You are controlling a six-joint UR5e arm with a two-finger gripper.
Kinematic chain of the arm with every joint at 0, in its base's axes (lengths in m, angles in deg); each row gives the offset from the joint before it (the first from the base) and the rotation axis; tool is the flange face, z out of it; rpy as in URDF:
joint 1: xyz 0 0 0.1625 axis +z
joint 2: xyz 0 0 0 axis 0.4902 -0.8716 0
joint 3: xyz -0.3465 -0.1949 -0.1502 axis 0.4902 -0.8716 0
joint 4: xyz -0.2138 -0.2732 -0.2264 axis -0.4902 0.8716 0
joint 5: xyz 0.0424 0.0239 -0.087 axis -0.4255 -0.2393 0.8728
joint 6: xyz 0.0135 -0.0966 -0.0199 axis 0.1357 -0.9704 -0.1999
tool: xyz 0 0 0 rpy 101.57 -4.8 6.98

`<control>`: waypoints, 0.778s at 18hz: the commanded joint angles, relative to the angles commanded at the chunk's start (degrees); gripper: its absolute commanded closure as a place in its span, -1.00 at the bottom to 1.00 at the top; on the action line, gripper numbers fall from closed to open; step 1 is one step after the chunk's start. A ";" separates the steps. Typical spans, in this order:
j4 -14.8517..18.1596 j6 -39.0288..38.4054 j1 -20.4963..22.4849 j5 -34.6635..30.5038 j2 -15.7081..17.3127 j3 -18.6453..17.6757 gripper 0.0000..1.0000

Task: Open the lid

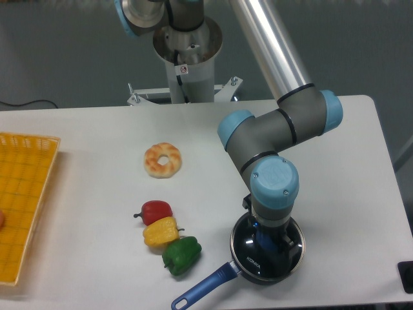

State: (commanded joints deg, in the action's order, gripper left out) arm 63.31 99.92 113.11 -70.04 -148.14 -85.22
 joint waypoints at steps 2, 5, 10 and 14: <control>-0.09 0.09 -0.09 0.26 0.00 -0.09 -1.00; -0.09 0.53 0.00 0.44 0.00 0.00 -1.00; -0.09 0.62 0.00 1.05 0.00 0.09 -1.00; -0.09 0.70 0.00 1.14 0.00 0.26 -1.00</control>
State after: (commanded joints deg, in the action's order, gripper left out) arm 63.22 100.62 113.11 -68.90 -148.14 -84.96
